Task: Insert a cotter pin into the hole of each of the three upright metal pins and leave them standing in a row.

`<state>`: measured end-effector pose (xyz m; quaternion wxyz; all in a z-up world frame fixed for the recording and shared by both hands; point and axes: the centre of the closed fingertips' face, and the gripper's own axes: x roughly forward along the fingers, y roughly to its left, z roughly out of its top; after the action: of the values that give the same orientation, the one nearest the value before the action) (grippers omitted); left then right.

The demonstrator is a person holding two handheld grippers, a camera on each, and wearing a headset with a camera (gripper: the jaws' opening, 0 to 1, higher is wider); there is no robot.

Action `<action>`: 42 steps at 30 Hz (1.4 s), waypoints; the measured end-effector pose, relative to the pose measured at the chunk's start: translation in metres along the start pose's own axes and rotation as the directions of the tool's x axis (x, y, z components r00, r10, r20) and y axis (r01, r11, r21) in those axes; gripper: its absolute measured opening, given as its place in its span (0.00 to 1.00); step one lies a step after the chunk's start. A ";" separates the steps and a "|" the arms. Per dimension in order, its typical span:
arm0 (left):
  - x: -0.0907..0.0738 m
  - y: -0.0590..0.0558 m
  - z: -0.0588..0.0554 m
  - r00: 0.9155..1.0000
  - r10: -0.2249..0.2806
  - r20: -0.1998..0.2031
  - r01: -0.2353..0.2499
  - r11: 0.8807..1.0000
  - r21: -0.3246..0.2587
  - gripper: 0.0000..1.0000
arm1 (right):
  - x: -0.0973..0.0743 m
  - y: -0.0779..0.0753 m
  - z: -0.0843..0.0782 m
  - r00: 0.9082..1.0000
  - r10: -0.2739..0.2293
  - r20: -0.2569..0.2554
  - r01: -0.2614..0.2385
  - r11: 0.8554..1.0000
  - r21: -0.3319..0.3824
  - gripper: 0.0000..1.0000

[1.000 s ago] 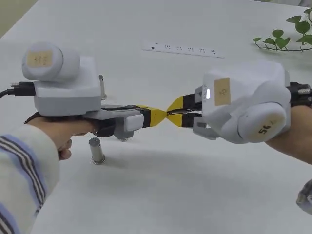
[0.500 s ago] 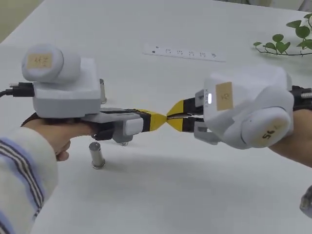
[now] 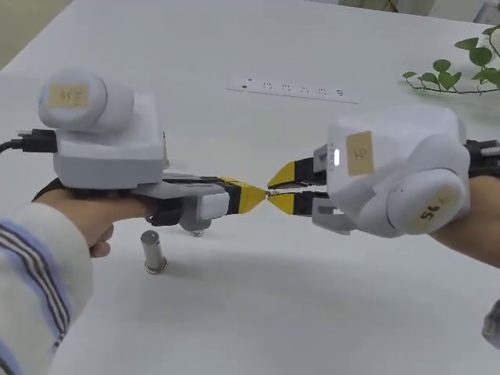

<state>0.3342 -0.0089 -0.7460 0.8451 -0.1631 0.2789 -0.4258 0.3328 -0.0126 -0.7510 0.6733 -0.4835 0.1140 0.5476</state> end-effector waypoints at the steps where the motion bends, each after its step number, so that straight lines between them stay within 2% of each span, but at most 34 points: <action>1: 0.000 0.000 0.000 1.000 0.000 0.002 0.000 1.000 -0.001 0.00 | 0.000 0.001 0.000 1.000 0.006 0.001 -0.006 1.000 0.005 0.07; 6: -0.002 0.002 0.003 1.000 0.002 0.004 -0.002 1.000 0.013 0.00 | -0.002 0.004 -0.001 1.000 0.026 0.006 -0.026 0.999 0.042 0.10; 8: -0.004 0.008 0.003 1.000 0.030 0.001 -0.030 0.999 0.037 0.00 | -0.003 0.004 -0.002 0.999 0.033 0.007 -0.033 0.998 0.057 0.11; 11: -0.006 0.010 0.001 0.999 0.032 -0.014 -0.031 0.998 0.058 0.00 | -0.004 0.003 -0.005 0.999 0.035 0.009 -0.035 0.996 0.083 0.18; 13: -0.008 0.012 -0.001 0.999 0.040 -0.029 -0.037 0.995 0.095 0.00 | -0.005 0.003 -0.007 0.999 0.042 0.015 -0.044 0.992 0.118 0.18; 15: -0.011 0.014 -0.003 0.997 0.056 -0.049 -0.046 0.984 0.173 0.00 | -0.005 0.005 -0.008 0.998 0.059 0.024 -0.062 0.987 0.150 0.20; 17: -0.012 0.009 -0.004 0.997 0.039 -0.060 -0.025 0.974 0.224 0.00 | -0.005 0.010 -0.009 0.996 0.085 0.041 -0.092 0.977 0.191 0.22; 18: -0.012 0.008 -0.004 0.997 0.040 -0.058 -0.025 0.971 0.237 0.00 | -0.006 0.016 -0.008 0.991 0.118 0.059 -0.128 0.966 0.225 0.22; 20: -0.013 0.006 -0.004 0.997 0.034 -0.063 -0.015 0.961 0.275 0.00 | -0.006 0.016 -0.009 0.990 0.123 0.069 -0.136 0.959 0.248 0.23; 21: -0.013 0.003 -0.004 0.997 0.021 -0.068 0.000 0.957 0.289 0.00 | -0.006 0.020 -0.013 0.987 0.146 0.059 -0.156 0.955 0.252 0.23; 23: -0.014 -0.002 -0.004 0.997 -0.011 -0.071 0.033 0.945 0.326 0.00 | -0.006 0.023 -0.015 0.986 0.154 0.056 -0.163 0.953 0.255 0.23; 24: -0.014 -0.004 -0.005 0.997 -0.021 -0.077 0.045 0.941 0.335 0.00 | -0.007 0.027 -0.016 0.982 0.176 0.064 -0.186 0.943 0.275 0.23; 26: -0.015 -0.008 -0.004 0.996 -0.045 -0.076 0.069 0.931 0.358 0.00 | -0.008 0.029 -0.015 0.979 0.189 0.082 -0.205 0.934 0.294 0.23; 27: -0.016 -0.010 -0.005 0.995 -0.062 -0.081 0.088 0.916 0.391 0.00 | -0.009 0.033 -0.012 0.973 0.205 0.104 -0.228 0.922 0.312 0.23; 29: -0.017 -0.014 -0.006 0.993 -0.079 -0.087 0.109 0.899 0.424 0.00 | -0.011 0.036 -0.011 0.968 0.220 0.121 -0.248 0.912 0.327 0.23; 31: -0.017 -0.017 -0.007 0.991 -0.097 -0.094 0.129 0.890 0.437 0.00 | -0.013 0.041 -0.008 0.959 0.244 0.142 -0.279 0.900 0.334 0.23; 32: -0.018 -0.018 -0.008 0.990 -0.104 -0.099 0.138 0.884 0.447 0.00 | -0.013 0.041 -0.007 0.959 0.243 0.147 -0.280 0.899 0.337 0.23; 34: -0.018 -0.020 -0.011 0.987 -0.118 -0.112 0.158 0.860 0.485 0.00 | -0.014 0.045 -0.006 0.954 0.258 0.154 -0.297 0.892 0.342 0.23; 36: -0.018 -0.020 -0.012 0.986 -0.121 -0.116 0.162 0.866 0.473 0.00 | -0.013 0.045 -0.007 0.951 0.267 0.158 -0.306 0.886 0.347 0.23; 37: -0.018 -0.020 -0.013 0.985 -0.125 -0.120 0.168 0.861 0.480 0.00 | -0.014 0.046 -0.006 0.948 0.271 0.168 -0.315 0.879 0.359 0.23; 40: -0.019 -0.022 -0.015 0.982 -0.141 -0.126 0.186 0.838 0.514 0.00 | -0.016 0.046 -0.001 0.940 0.274 0.203 -0.334 0.860 0.386 0.23; 42: -0.020 -0.024 -0.016 0.980 -0.150 -0.128 0.196 0.817 0.543 0.00 | -0.017 0.044 -0.001 0.939 0.270 0.212 -0.335 0.854 0.398 0.23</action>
<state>0.3000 -0.0071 -0.7396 0.8022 0.0803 0.1611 -0.5692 0.2893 -0.0264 -0.7633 0.6747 -0.2575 0.2559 0.6426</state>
